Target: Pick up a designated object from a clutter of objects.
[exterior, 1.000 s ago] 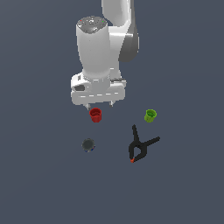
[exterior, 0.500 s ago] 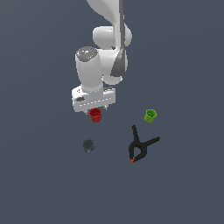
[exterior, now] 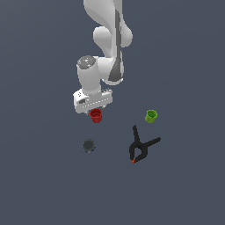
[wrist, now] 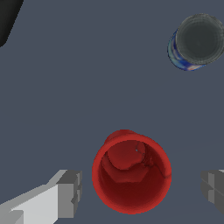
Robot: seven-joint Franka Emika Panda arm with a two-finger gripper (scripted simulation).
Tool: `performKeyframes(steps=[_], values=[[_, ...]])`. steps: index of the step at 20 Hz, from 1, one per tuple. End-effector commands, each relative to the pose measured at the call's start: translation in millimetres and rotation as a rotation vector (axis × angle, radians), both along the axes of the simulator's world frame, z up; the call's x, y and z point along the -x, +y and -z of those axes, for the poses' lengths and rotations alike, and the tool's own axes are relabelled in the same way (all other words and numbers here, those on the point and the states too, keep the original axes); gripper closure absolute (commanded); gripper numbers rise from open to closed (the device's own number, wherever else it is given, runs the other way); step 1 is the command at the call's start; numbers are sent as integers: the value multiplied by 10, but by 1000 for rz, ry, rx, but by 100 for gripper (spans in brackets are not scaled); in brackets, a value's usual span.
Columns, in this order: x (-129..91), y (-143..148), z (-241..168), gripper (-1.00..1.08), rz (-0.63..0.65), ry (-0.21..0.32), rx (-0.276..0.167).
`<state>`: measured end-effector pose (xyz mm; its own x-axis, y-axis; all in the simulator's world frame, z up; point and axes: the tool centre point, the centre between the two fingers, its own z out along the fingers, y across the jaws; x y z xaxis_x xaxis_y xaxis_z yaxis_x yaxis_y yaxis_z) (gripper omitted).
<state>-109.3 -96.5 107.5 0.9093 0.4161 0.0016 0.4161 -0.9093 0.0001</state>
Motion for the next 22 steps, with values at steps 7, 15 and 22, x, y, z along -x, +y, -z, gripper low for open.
performKeyframes(steps=[7, 15, 22], values=[[102, -29, 93, -92, -22, 2, 0], [111, -31, 249, -92, -22, 2, 1], [119, -32, 505, -92, -24, 2, 1]])
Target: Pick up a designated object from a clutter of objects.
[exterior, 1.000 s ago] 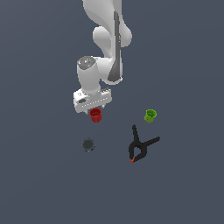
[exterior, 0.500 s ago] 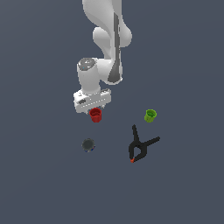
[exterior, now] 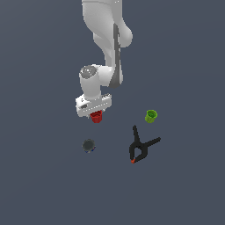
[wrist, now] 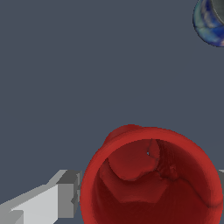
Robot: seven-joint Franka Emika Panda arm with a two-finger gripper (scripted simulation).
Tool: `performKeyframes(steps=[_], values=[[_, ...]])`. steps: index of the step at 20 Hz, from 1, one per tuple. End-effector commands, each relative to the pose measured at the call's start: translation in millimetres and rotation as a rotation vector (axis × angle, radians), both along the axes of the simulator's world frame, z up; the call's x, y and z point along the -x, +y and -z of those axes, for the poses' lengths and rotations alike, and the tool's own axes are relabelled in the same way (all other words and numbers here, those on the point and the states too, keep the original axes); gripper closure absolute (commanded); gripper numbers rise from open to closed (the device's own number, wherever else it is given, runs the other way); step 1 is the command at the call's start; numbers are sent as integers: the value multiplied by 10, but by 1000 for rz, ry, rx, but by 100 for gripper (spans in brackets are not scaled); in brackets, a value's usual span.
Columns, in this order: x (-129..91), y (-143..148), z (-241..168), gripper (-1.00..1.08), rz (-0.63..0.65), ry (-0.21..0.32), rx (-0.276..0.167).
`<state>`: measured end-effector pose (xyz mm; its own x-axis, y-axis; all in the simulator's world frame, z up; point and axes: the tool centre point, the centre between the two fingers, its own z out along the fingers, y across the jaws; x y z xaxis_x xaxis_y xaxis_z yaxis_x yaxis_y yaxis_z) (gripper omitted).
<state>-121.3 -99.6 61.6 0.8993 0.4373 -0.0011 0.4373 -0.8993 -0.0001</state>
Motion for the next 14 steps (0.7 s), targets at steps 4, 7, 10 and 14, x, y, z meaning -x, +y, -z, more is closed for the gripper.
performKeyframes(steps=[4, 7, 10, 14], values=[[0, -2, 100, -92, 0, -1, 0], [0, -2, 102, 108, 0, -1, 0], [0, -2, 102, 108, 0, -1, 0], [0, -2, 102, 108, 0, -1, 0]])
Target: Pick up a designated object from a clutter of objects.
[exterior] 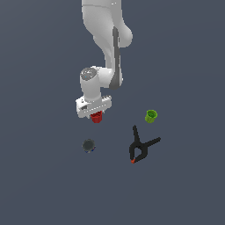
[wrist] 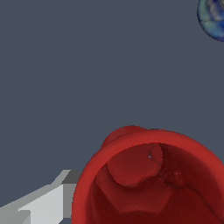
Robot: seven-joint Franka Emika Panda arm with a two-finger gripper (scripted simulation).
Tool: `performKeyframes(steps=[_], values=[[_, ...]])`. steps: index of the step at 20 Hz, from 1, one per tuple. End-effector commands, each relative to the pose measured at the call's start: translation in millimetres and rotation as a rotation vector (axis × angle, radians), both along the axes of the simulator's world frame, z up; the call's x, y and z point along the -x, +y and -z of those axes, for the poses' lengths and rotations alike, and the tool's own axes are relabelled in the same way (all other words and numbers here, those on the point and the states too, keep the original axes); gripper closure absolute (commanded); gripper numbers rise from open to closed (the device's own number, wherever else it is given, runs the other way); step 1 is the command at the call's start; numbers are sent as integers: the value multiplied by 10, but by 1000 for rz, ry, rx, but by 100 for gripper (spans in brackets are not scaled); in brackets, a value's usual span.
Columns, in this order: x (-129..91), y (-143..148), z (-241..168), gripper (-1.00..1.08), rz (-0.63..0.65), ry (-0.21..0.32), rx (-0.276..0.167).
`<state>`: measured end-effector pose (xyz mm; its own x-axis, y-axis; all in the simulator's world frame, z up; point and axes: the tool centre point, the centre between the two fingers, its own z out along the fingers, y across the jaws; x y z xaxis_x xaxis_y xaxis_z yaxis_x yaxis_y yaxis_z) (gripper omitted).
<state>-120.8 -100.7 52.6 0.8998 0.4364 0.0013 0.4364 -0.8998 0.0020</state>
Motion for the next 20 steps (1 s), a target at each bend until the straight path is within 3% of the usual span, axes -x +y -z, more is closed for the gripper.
performKeyframes(steps=[1, 11, 20], values=[[5, 9, 12, 108, -1, 2, -1], [-14, 40, -167, 108, 0, 0, 0], [-52, 146, -676, 108, 0, 0, 1]])
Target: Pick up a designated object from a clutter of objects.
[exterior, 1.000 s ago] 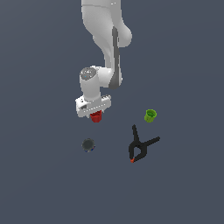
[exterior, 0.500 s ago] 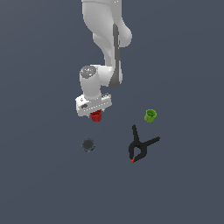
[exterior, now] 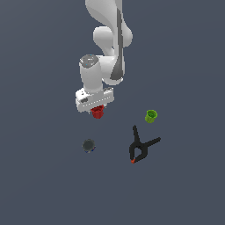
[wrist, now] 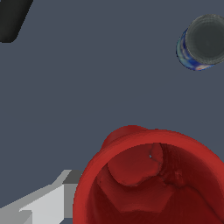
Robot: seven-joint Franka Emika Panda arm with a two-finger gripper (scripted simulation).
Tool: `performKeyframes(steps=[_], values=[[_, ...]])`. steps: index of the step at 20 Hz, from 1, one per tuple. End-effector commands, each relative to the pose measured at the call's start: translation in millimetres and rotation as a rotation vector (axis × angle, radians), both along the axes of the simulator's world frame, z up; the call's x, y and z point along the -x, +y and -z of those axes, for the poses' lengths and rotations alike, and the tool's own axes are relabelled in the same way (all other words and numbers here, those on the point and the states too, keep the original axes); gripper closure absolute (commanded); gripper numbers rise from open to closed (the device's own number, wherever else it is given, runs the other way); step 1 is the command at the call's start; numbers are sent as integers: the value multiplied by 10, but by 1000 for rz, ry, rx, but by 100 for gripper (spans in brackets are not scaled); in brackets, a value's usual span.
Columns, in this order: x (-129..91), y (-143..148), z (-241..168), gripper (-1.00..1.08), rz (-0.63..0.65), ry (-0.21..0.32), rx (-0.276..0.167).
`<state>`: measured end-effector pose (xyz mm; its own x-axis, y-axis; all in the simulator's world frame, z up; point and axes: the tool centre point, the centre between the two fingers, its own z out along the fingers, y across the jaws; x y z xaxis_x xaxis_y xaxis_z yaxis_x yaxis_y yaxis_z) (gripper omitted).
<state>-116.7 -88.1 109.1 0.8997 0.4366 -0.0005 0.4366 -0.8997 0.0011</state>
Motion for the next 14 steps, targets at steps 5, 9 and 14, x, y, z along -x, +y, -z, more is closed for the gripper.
performKeyframes(steps=[5, 9, 14], values=[[-44, 106, -526, 108, 0, -1, 2], [-72, 178, -869, 108, 0, -1, 3], [-109, 270, -1304, 108, 0, -1, 3]])
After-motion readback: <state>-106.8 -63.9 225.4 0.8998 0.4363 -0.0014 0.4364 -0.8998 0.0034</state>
